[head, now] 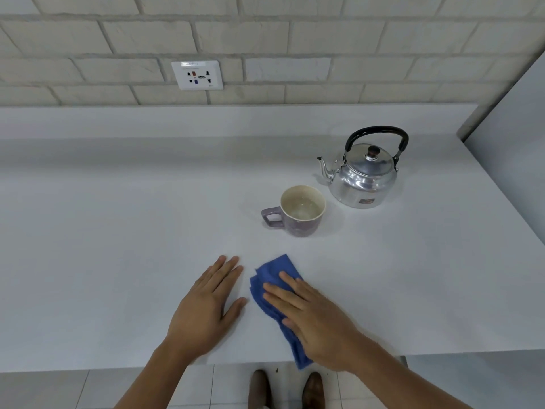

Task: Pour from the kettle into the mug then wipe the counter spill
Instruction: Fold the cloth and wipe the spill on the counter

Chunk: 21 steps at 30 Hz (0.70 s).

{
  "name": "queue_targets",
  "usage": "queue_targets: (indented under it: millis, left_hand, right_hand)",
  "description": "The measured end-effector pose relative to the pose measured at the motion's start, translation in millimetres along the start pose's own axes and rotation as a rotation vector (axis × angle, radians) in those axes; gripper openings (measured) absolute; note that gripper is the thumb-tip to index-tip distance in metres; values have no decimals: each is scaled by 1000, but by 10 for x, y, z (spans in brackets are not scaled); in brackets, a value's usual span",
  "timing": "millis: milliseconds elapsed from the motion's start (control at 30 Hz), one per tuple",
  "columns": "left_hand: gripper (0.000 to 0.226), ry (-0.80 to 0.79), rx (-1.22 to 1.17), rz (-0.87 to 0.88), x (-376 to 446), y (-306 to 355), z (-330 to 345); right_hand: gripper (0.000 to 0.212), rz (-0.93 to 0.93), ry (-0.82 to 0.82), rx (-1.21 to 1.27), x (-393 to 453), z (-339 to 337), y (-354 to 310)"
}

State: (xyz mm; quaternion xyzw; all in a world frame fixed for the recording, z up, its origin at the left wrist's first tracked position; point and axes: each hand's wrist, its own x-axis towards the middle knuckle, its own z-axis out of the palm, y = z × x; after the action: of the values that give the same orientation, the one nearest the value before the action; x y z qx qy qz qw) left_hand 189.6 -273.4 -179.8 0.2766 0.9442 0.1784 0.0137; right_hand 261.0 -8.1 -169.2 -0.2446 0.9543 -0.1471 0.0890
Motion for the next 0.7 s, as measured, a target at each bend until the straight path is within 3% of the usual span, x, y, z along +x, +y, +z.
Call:
queue_targets:
  millis: [67, 200, 367, 533, 700]
  left_hand:
    - [65, 4, 4, -8, -2, -5, 4]
    - [63, 2, 12, -13, -5, 6, 0]
    - [65, 5, 22, -16, -15, 9, -8]
    - [66, -2, 3, 15, -9, -7, 8]
    - [66, -14, 26, -6, -13, -22, 20]
  right_hand:
    - [54, -26, -17, 17, -247, -39, 180]
    - [56, 183, 45, 35, -428, -166, 496]
    - [62, 272, 63, -85, 178, -78, 132]
    - [61, 122, 36, -116, 302, 63, -289]
    - [59, 26, -3, -152, -363, 8, 81]
